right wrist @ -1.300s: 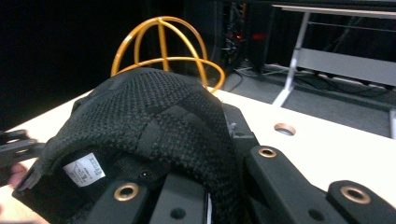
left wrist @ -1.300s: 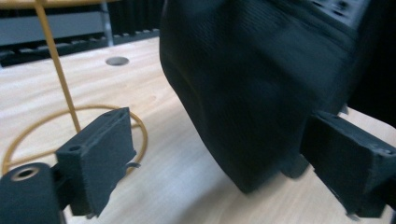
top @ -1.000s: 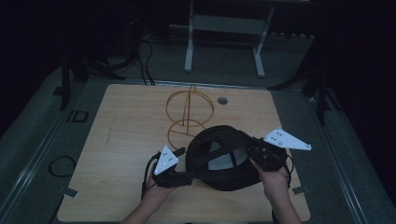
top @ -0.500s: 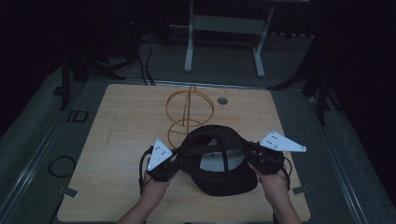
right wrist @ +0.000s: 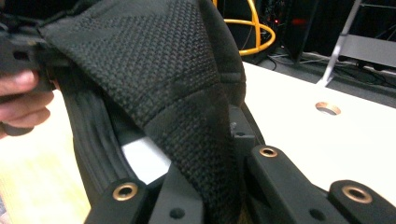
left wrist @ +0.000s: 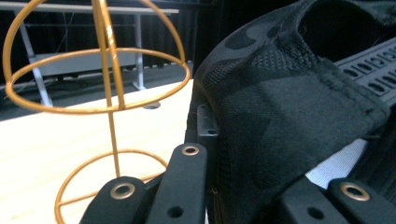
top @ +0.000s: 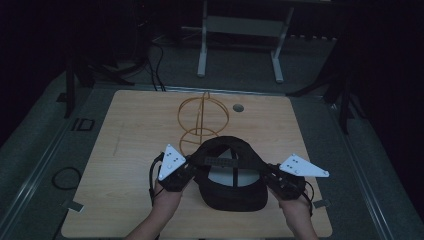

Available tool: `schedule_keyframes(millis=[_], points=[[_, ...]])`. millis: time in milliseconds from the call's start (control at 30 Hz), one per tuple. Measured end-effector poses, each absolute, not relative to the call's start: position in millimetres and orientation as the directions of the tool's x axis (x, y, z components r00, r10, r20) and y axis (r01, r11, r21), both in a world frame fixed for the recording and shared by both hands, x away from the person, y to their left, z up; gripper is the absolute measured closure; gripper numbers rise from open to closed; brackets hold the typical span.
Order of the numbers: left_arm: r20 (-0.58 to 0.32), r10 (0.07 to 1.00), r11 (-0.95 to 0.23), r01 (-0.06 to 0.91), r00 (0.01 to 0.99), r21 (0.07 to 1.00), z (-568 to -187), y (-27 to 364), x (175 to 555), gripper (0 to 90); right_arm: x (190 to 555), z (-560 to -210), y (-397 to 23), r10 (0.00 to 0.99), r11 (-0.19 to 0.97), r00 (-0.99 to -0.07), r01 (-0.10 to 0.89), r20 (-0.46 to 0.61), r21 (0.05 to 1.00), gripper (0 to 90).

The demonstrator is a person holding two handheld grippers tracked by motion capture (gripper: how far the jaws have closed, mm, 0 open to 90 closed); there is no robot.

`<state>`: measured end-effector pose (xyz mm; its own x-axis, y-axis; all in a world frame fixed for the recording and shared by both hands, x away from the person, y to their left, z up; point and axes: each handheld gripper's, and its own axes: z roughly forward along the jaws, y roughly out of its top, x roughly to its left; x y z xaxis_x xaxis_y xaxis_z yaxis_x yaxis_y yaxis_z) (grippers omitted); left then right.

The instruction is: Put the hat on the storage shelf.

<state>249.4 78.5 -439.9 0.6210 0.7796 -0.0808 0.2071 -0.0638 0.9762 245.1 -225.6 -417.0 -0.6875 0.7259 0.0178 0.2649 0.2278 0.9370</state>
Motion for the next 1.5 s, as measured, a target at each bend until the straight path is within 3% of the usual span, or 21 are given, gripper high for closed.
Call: schedule_keyframes(millis=[367, 567, 600, 833, 933, 1167, 1500], points=[[-0.042, 0.760, -0.081, 0.159, 0.649, 0.984, -416.7, 69.8, 244.1, 88.9, 232.6, -421.9, -237.8, 0.709, 0.223, -0.704, 0.280, 0.042, 0.934, 78.0], [-0.024, 0.752, -0.082, 0.129, 0.659, 0.988, -401.4, 64.5, 242.8, 89.0, 223.9, -420.9, -242.7, 0.690, 0.227, -0.723, 0.265, 0.037, 0.937, 61.9], [-0.015, 0.753, -0.085, 0.119, 0.658, 0.989, -396.7, 63.5, 242.1, 88.9, 221.6, -422.2, -244.5, 0.682, 0.234, -0.730, 0.276, 0.045, 0.932, 54.7], [0.043, 0.746, -0.126, 0.078, 0.665, 0.989, -386.1, 57.3, 236.3, 88.9, 214.6, -428.7, -252.4, 0.632, 0.264, -0.772, 0.296, 0.068, 0.918, 46.0], [0.025, 0.741, -0.113, 0.087, 0.671, 0.990, -383.8, 58.8, 237.4, 88.9, 209.0, -429.2, -257.6, 0.613, 0.270, -0.787, 0.294, 0.071, 0.917, 40.1], [0.025, 0.721, -0.112, 0.082, 0.693, 0.990, -380.5, 65.7, 237.3, 88.8, 200.0, -425.8, -274.2, 0.600, 0.250, -0.797, 0.276, 0.075, 0.928, 38.1], [0.131, 0.564, -0.197, -0.021, 0.815, 0.980, -380.6, 90.5, 241.7, 88.8, 207.8, -402.3, -289.3, 0.610, 0.257, -0.793, 0.200, 0.002, 0.945, 43.0]])
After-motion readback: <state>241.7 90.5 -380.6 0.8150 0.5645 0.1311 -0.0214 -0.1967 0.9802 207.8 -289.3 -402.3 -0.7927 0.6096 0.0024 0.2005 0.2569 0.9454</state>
